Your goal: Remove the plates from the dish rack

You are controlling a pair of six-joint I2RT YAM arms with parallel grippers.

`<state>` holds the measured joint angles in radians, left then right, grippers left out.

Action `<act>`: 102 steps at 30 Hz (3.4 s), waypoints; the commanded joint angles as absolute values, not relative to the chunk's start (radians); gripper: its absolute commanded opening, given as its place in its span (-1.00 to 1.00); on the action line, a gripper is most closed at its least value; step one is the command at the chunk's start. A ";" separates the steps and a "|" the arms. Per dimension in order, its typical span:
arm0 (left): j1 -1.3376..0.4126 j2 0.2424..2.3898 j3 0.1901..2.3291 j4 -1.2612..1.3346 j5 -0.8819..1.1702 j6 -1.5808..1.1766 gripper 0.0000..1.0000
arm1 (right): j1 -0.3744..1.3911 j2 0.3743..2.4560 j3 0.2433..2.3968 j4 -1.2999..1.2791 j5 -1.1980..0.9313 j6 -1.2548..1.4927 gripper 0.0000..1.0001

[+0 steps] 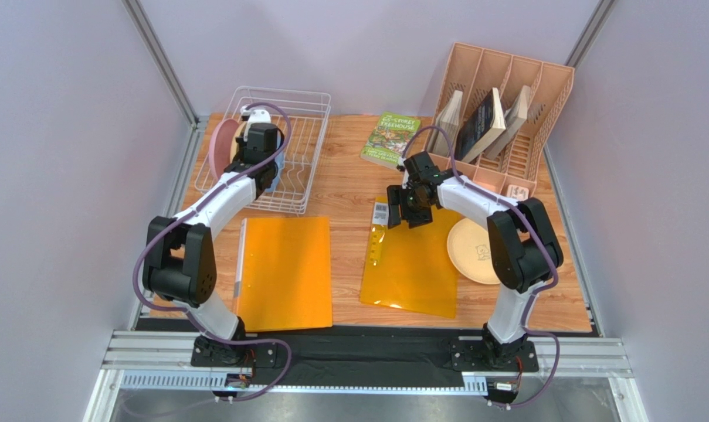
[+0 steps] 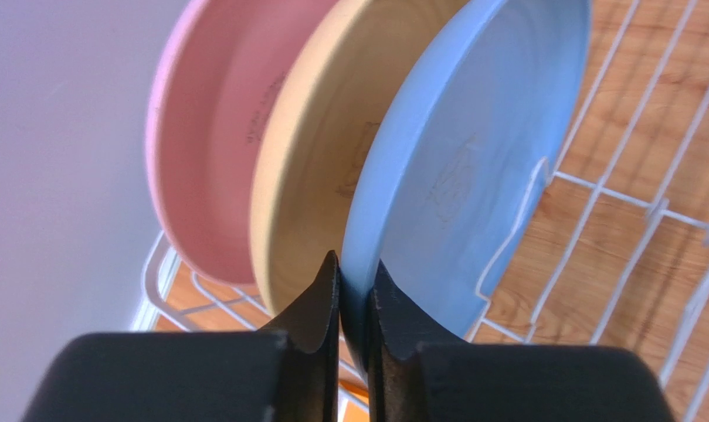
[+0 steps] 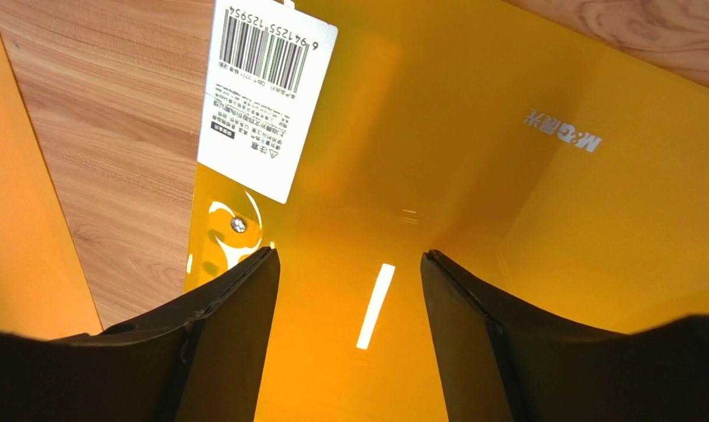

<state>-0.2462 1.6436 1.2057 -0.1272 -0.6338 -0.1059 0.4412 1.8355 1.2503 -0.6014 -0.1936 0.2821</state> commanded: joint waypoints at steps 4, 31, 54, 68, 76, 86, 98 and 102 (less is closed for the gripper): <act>-0.259 1.646 1.235 -0.022 -0.722 -0.069 -1.00 | 0.445 1.776 1.262 -0.621 -0.140 0.265 0.33; -0.469 1.467 1.431 -0.290 -0.527 -0.218 -1.00 | 0.459 1.367 1.163 -0.482 0.015 0.298 0.44; -0.488 1.401 1.230 -0.170 0.184 -0.597 -1.00 | 0.420 1.411 1.072 -0.094 -0.147 0.436 0.47; -0.488 1.382 1.166 -0.103 0.195 -0.537 0.72 | 0.198 1.154 0.901 -0.257 -0.102 0.515 -1.00; -0.488 1.394 1.193 -0.178 0.134 -0.454 0.92 | 0.098 0.829 0.793 -0.705 0.247 0.733 -1.00; -0.488 1.359 1.175 -0.230 0.066 -0.408 0.92 | 0.100 0.588 0.609 -0.931 0.547 1.002 -1.00; -0.488 1.362 1.169 -0.233 0.043 -0.400 0.92 | 0.098 0.594 0.506 -0.850 0.580 1.023 -1.00; -0.488 1.367 1.166 -0.238 0.029 -0.396 0.93 | 0.098 0.601 0.492 -0.805 0.569 1.000 -0.62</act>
<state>-0.4877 1.3830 1.1549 -0.2363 0.0521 -0.4164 0.1005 0.5968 0.5018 -0.9165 0.5343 0.9977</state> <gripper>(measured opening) 0.962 0.040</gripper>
